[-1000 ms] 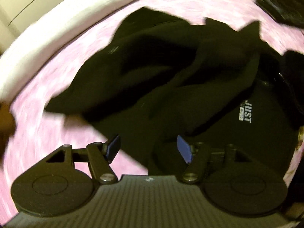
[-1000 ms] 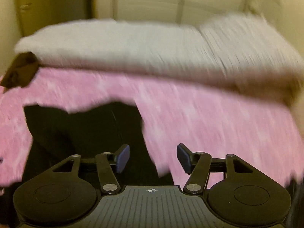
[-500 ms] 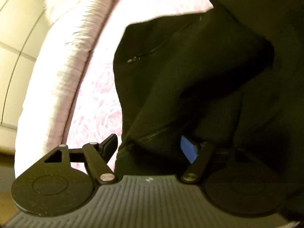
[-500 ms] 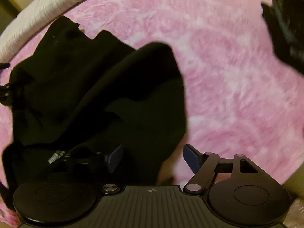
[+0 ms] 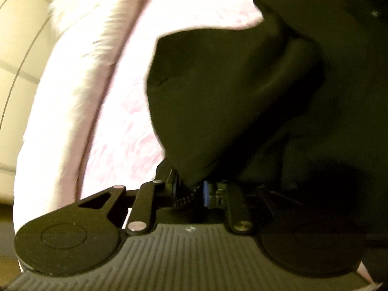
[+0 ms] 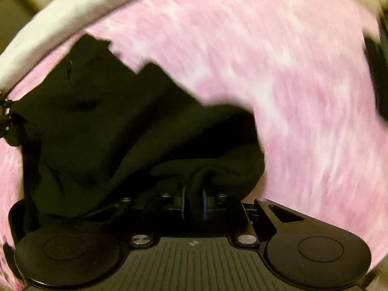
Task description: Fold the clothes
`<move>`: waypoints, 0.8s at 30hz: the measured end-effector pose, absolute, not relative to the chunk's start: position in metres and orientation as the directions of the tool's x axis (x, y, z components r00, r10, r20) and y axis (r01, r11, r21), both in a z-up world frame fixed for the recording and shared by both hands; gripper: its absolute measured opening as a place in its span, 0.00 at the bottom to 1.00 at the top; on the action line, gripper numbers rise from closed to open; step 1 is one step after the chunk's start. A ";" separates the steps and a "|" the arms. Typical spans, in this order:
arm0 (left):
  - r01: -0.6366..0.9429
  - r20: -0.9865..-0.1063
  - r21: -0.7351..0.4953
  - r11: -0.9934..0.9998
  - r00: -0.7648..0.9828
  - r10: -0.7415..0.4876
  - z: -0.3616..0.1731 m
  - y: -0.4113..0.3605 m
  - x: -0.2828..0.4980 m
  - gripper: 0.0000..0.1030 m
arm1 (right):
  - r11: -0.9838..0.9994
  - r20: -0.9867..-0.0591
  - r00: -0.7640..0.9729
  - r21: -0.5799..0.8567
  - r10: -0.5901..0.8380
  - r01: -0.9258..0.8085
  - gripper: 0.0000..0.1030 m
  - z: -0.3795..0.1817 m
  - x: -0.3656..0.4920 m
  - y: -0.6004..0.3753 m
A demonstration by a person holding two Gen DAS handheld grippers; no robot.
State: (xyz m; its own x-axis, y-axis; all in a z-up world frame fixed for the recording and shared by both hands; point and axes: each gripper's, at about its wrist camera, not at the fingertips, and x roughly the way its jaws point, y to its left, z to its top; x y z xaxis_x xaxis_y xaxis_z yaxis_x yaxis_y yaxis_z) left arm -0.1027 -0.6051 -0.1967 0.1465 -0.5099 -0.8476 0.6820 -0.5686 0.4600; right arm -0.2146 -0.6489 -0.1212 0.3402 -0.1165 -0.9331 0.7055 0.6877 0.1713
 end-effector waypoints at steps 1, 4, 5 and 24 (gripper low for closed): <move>0.723 -0.852 0.444 -0.529 0.157 -0.500 -0.182 -0.589 -0.096 0.15 | 0.717 -0.926 0.353 0.157 -0.131 0.679 0.11 -0.105 -0.207 -0.654; 0.823 -0.865 0.396 -0.408 0.185 -0.467 -0.139 -0.532 -0.083 0.14 | 0.797 -0.899 0.407 0.123 -0.163 0.591 0.11 -0.051 -0.173 -0.675; 0.843 -0.869 0.386 -0.374 0.197 -0.453 -0.127 -0.513 -0.085 0.13 | 0.829 -0.887 0.430 0.110 -0.167 0.549 0.11 -0.033 -0.157 -0.680; 0.889 -0.909 0.292 0.353 0.372 -0.186 -0.090 -0.384 -0.057 0.22 | 0.998 -0.700 0.712 0.028 0.056 -0.051 0.70 0.029 0.102 -0.555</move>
